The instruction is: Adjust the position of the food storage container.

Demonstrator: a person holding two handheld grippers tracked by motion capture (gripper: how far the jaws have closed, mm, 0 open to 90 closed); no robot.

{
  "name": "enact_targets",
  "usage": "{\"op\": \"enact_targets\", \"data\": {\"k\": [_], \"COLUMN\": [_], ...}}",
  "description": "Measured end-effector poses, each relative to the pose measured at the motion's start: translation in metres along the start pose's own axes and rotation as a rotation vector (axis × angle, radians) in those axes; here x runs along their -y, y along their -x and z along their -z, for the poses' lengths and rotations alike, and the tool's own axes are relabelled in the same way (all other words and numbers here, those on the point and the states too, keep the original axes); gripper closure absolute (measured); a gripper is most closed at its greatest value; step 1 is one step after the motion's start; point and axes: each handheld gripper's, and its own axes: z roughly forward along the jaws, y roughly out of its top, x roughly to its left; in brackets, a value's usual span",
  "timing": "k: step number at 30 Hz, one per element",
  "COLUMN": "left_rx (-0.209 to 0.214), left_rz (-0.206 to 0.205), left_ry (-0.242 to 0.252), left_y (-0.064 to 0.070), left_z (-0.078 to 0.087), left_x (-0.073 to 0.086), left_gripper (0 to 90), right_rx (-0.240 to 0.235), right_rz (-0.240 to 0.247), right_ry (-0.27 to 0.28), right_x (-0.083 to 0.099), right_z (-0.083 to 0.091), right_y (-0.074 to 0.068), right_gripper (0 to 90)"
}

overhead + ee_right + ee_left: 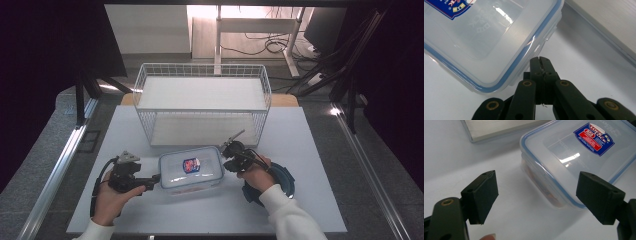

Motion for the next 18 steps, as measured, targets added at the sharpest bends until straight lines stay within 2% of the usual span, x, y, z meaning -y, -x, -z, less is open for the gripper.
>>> {"op": "enact_targets", "data": {"k": [6,18], "left_rx": [0.0,-0.008], "left_rz": [0.01,0.056], "left_ry": [0.0,0.029], "left_y": [-0.004,-0.017], "left_z": [0.001,0.008], "left_x": [0.0,0.001], "left_gripper": [17.5,17.6], "right_rx": [-0.016,-0.061], "right_rz": [0.024,0.071], "right_ry": [-0.002,-0.003], "right_x": [-0.001,-0.004], "right_z": [-0.002,-0.006], "right_y": [-0.01,-0.03], "right_gripper": [88.9,88.9]}}
